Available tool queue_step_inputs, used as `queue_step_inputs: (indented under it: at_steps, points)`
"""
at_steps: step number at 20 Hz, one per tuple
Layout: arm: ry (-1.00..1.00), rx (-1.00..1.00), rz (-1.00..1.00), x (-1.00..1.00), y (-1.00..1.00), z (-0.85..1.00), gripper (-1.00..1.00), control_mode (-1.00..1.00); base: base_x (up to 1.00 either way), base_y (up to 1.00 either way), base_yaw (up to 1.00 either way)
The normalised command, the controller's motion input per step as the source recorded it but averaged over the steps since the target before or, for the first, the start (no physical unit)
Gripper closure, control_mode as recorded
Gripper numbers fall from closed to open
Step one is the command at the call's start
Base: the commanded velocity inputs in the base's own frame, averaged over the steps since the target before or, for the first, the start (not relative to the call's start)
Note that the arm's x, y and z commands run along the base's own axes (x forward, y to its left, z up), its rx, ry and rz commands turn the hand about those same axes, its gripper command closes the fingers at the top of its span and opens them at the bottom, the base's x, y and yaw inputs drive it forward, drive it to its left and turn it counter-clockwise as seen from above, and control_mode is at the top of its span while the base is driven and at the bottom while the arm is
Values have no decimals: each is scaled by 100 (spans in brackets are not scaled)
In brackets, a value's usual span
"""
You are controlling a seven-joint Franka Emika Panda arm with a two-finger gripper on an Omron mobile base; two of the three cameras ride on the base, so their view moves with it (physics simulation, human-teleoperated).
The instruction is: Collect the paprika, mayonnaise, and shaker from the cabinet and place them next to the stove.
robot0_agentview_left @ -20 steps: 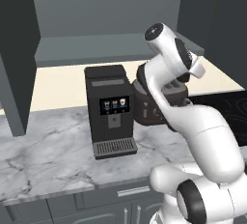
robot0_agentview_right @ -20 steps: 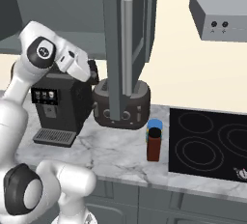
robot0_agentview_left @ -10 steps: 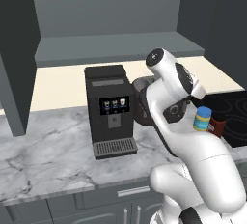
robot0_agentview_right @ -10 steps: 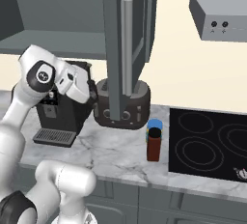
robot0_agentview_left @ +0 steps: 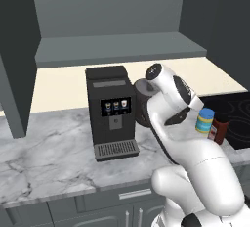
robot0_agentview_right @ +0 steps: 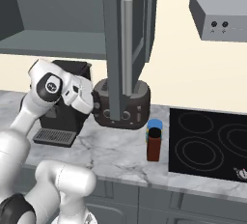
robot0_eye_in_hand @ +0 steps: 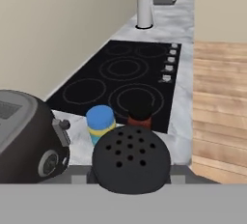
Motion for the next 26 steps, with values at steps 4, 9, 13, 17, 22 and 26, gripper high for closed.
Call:
queue_step_inputs:
  at_steps: [4, 9, 13, 17, 22, 26]
  points:
    - [8, 0, -2, 13, -15, -38, 100, -100, 0, 0, 0]
    - [6, 0, -4, 19, -17, -40, 100, -100, 0, 0, 0]
    - [4, 0, -5, 19, -18, -42, 100, -100, 0, 0, 0]
    - [2, 0, -6, 12, -17, -46, 100, -100, 0, 0, 0]
    - [0, 0, -5, 0, -19, -54, 100, -100, 0, 0, 0]
    - [0, 0, -4, 0, -21, -57, 100, -100, 0, 0, 0]
